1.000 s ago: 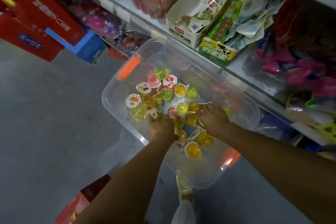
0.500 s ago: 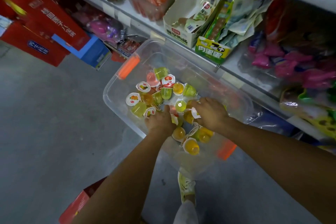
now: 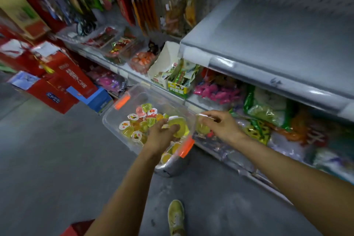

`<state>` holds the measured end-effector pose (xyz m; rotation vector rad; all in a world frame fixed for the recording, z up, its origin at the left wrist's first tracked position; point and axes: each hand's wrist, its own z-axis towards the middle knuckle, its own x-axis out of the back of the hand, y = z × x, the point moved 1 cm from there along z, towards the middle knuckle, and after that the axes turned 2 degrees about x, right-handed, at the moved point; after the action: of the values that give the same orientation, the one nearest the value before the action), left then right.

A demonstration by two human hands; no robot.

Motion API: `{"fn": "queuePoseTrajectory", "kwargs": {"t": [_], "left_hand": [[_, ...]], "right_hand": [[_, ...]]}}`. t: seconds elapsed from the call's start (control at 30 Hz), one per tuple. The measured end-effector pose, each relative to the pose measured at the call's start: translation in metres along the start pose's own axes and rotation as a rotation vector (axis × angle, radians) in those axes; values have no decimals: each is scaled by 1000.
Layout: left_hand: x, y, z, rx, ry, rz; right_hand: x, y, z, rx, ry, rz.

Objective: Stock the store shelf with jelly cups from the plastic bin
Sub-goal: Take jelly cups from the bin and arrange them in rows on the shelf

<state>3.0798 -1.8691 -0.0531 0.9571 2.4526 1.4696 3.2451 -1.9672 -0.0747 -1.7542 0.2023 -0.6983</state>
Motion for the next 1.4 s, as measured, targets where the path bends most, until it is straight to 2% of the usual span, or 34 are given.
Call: {"fn": "queuePoseTrajectory", "kwargs": {"t": [0.37, 0.67, 0.8, 0.93, 1.13, 1.4], "left_hand": [[-134, 93, -218, -490, -155, 9], [-224, 193, -332, -792, -322, 13], [-259, 231, -356, -943, -409, 55], [-285, 266, -360, -1025, -403, 135], [-310, 331, -350, -1116, -387, 11], [-341, 403, -323, -1167, -407, 78]], "right_hand": [[228, -92, -212, 234, 215, 17], [366, -161, -319, 332, 477, -1], [409, -179, -334, 376, 578, 3], [445, -190, -334, 414, 661, -1], [502, -208, -310, 407, 764, -46], [575, -209, -228, 276, 846, -201]]}}
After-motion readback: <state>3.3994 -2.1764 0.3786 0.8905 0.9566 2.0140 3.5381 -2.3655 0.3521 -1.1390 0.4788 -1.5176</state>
